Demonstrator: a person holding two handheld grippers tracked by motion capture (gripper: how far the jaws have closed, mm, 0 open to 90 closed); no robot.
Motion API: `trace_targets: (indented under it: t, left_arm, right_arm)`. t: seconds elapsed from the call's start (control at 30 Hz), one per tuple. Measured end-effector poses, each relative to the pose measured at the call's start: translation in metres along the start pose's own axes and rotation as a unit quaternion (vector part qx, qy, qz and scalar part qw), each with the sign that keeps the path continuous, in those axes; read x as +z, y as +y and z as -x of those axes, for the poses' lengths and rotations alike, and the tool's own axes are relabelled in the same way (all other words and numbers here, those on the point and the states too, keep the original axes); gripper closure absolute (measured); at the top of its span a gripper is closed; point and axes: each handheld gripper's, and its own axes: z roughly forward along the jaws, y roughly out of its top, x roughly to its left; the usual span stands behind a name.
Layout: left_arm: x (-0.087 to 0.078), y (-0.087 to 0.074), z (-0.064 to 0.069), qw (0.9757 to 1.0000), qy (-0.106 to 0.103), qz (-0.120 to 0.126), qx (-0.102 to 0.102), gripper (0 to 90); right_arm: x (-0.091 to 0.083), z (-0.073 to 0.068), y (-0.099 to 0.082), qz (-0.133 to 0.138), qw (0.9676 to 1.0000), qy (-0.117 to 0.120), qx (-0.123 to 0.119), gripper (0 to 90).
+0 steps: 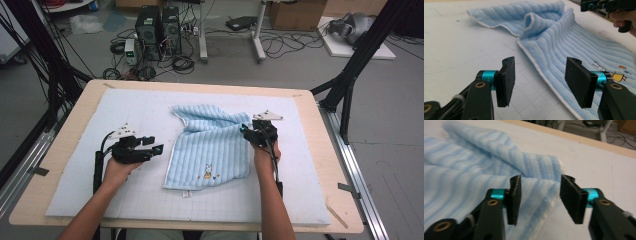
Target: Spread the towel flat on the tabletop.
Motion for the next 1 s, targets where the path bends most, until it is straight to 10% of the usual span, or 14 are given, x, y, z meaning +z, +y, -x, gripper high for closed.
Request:
trace_targets:
  t: [0.43, 0.63, 0.73, 0.8, 1.0]
  left_arm:
    - [0.057, 0.001, 0.033, 0.9972, -0.019, -0.069, 0.021, 41.0]
    - [0.085, 0.002, 0.055, 0.9878, 0.023, -0.115, 0.102, 40.1]
    - [0.088, 0.004, 0.061, 0.9859, 0.033, -0.114, 0.118, 54.6]
    - [0.089, 0.004, 0.061, 0.9849, 0.029, -0.111, 0.13, 83.0]
    - [0.081, 0.011, 0.05, 0.9962, 0.027, -0.045, 0.07, 87.0]
  right_arm:
    - [-0.059, -0.013, -0.035, 0.012, 0.993, 0.108, -0.045, 38.7]
    - [-0.064, -0.008, -0.042, 0.011, 0.9917, 0.123, -0.035, 37.2]
    - [-0.063, -0.008, -0.042, 0.012, 0.9913, 0.127, -0.032, 37.2]
    - [-0.062, -0.008, -0.042, 0.012, 0.9908, 0.13, -0.035, 37.9]
    - [-0.057, -0.012, -0.042, 0.008, 0.9882, 0.148, -0.038, 45.9]
